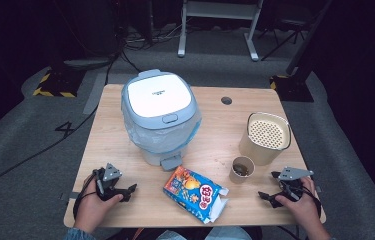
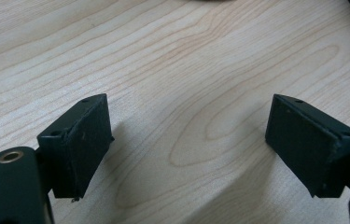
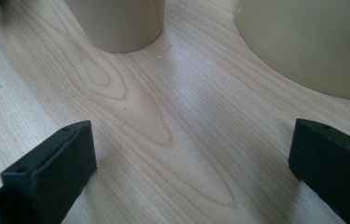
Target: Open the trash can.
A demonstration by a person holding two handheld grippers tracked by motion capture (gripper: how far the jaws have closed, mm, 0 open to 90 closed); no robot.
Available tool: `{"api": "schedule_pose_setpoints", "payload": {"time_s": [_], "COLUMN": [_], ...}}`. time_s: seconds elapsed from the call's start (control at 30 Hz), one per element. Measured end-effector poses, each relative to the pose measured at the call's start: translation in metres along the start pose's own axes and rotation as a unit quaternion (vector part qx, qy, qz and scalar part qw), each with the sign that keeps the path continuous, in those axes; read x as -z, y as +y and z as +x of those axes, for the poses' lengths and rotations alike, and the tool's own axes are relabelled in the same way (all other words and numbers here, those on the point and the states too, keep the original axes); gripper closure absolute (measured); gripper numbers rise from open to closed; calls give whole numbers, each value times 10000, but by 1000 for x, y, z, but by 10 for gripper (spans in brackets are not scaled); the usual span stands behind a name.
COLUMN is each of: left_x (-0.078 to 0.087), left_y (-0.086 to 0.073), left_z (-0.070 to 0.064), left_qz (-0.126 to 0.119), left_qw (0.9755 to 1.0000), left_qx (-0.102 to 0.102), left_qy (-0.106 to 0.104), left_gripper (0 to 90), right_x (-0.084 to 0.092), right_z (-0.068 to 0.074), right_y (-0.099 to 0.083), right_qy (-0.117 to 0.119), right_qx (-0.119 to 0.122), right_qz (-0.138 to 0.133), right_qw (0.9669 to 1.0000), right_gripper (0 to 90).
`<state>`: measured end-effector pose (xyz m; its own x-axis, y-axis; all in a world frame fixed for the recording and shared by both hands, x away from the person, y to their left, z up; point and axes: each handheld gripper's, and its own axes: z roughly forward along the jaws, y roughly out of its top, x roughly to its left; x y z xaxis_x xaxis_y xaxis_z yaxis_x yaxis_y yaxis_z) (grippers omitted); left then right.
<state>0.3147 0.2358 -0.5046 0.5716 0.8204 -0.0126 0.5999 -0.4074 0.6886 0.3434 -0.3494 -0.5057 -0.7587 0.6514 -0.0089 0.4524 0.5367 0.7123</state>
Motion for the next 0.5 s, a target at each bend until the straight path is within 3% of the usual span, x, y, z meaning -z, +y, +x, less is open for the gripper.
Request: {"api": "schedule_pose_setpoints", "payload": {"time_s": [0.37, 0.5], "left_x": [0, 3], "left_y": [0, 0], "left_z": [0, 0], "left_qz": [-17, -61], "left_qw": [10000, 9999], "left_qx": [-15, -75], "left_qy": [-2, -42], "left_gripper": [154, 288], "right_x": [1, 1], "right_z": [-1, 0], "right_y": [-1, -1], "right_qy": [50, 12], "right_qx": [57, 18], "right_qz": [1, -2], "right_qw": [10000, 10000], "right_gripper": [11, 15]}}
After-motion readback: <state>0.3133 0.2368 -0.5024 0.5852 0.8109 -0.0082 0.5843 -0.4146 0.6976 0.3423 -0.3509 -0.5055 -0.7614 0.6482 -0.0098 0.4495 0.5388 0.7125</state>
